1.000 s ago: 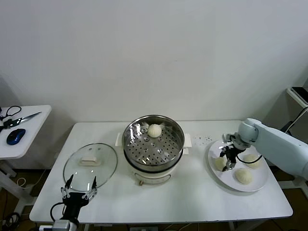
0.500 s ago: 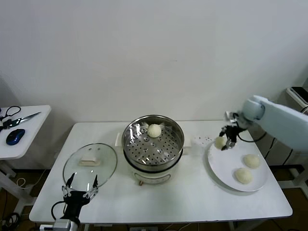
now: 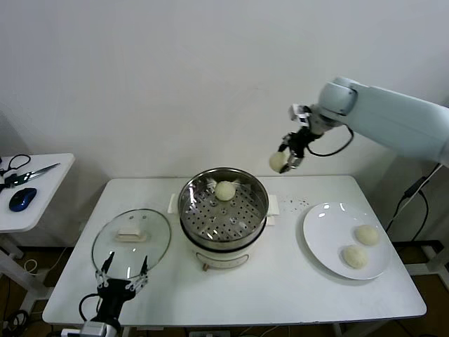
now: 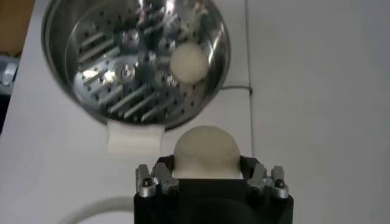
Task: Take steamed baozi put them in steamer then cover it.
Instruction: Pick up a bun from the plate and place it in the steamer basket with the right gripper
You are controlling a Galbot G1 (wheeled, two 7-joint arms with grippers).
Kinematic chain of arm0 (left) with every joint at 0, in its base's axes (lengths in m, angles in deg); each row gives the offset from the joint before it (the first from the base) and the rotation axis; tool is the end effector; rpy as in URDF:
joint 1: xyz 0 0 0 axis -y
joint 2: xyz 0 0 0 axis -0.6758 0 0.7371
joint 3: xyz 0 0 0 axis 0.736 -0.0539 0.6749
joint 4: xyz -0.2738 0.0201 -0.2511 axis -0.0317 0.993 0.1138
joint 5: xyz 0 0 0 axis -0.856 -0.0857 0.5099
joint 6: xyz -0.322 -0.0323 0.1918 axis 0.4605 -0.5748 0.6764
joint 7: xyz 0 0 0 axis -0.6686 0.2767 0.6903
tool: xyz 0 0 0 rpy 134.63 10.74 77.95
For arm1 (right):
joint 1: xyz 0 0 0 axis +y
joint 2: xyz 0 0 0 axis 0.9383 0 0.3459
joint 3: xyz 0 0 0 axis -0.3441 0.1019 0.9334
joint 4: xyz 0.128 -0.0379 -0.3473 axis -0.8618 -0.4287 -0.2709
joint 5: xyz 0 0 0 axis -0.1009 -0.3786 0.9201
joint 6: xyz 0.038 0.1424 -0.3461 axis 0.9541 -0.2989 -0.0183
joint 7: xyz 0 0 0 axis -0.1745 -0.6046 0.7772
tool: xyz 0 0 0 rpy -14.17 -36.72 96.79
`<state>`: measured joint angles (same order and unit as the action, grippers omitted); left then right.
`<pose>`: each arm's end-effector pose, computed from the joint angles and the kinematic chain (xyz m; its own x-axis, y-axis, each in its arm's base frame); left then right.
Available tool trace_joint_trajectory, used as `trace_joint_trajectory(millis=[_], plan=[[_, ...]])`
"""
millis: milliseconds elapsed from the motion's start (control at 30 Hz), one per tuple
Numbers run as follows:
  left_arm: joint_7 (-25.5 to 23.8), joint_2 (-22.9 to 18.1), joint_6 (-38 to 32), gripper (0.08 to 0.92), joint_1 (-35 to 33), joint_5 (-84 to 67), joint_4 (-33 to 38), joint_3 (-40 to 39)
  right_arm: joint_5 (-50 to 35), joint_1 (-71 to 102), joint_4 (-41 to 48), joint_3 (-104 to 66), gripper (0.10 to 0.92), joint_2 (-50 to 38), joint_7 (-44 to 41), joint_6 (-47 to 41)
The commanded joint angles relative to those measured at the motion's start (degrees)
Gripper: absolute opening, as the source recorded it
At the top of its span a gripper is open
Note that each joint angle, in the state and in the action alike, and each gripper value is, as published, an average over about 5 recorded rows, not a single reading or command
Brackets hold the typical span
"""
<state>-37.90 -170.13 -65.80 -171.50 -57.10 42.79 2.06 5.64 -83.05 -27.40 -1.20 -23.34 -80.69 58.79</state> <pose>0.1349 0.0713 -0.3633 -0.9824 -0.0299 0.1842 0.0100 0.9772 0.2121 0.6518 -0.0213 0.0179 -0.2158 -0.3252 0.9207 -0.9709 -0.0283 -0.2376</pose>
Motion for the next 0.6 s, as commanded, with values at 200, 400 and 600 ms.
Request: trace_joint_trajectory(millis=[200, 400, 600], plan=[[-0.1, 0.4, -0.2, 0.823, -0.3, 0.2, 0.2, -0.7, -9.2, -0.4, 0.7, 3.5, 0.695, 20.0, 2.9, -3.4], [-0.1, 0.7, -0.4, 0.823, -0.4, -0.2, -0.2, -0.3, -7.7, 3.7, 0.9, 4.4, 0.696, 22.7, 3.8, -3.7], [-0.1, 0.7, -0.6, 0.823, -0.4, -0.4, -0.6, 0.1, -3.9, 9.7, 4.2, 4.0, 0.696, 25.1, 4.2, -3.7]])
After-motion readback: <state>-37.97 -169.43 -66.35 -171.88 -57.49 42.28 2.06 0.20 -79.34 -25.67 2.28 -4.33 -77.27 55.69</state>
